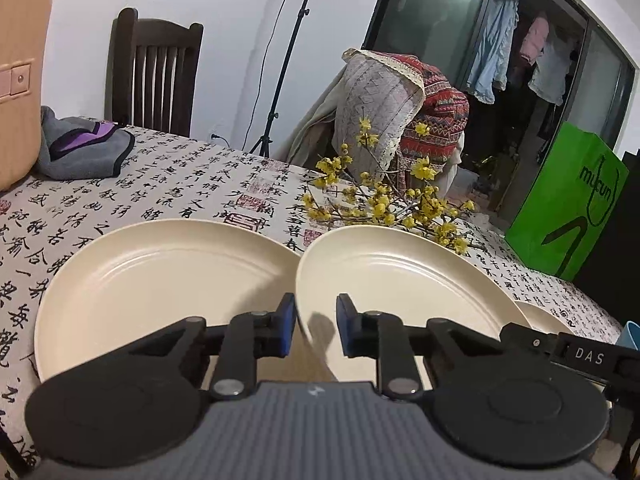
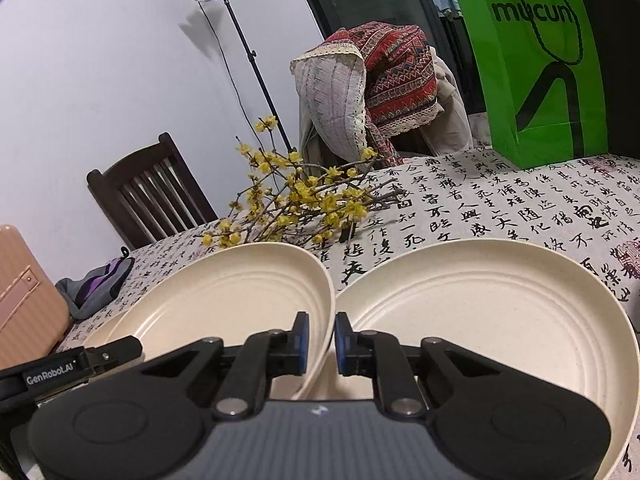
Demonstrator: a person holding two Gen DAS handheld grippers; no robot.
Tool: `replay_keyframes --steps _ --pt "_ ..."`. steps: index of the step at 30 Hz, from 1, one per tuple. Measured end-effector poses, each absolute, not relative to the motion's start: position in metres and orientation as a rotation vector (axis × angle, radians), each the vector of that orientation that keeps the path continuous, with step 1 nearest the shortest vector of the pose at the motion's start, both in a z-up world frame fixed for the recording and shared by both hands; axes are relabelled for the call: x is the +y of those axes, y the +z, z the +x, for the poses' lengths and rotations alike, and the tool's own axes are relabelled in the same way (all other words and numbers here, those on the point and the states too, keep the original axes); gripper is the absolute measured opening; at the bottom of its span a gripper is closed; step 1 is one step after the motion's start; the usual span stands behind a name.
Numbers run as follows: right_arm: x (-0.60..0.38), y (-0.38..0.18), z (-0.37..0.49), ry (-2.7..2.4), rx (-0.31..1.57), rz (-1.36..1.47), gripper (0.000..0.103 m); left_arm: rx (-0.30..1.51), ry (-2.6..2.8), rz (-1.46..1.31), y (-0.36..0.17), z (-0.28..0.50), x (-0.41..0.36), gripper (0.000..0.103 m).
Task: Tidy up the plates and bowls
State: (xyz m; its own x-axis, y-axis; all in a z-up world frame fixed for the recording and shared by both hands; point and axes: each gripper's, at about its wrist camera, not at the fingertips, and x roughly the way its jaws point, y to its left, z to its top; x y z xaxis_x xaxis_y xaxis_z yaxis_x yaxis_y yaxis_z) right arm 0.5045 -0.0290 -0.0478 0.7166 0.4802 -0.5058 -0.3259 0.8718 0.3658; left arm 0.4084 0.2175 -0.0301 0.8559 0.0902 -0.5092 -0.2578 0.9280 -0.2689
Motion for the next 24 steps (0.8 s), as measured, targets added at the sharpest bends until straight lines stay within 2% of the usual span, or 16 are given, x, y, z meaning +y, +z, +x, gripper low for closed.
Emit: replay_keyframes --steps 4,24 --pt "-0.0290 -0.0476 0.5037 0.443 0.626 0.256 0.011 0.517 0.188 -0.335 -0.0308 0.4087 0.2178 0.018" --pt "-0.0260 -0.0450 0.4994 0.429 0.604 0.217 0.011 0.527 0.194 -0.327 -0.0295 0.4091 0.2164 0.018"
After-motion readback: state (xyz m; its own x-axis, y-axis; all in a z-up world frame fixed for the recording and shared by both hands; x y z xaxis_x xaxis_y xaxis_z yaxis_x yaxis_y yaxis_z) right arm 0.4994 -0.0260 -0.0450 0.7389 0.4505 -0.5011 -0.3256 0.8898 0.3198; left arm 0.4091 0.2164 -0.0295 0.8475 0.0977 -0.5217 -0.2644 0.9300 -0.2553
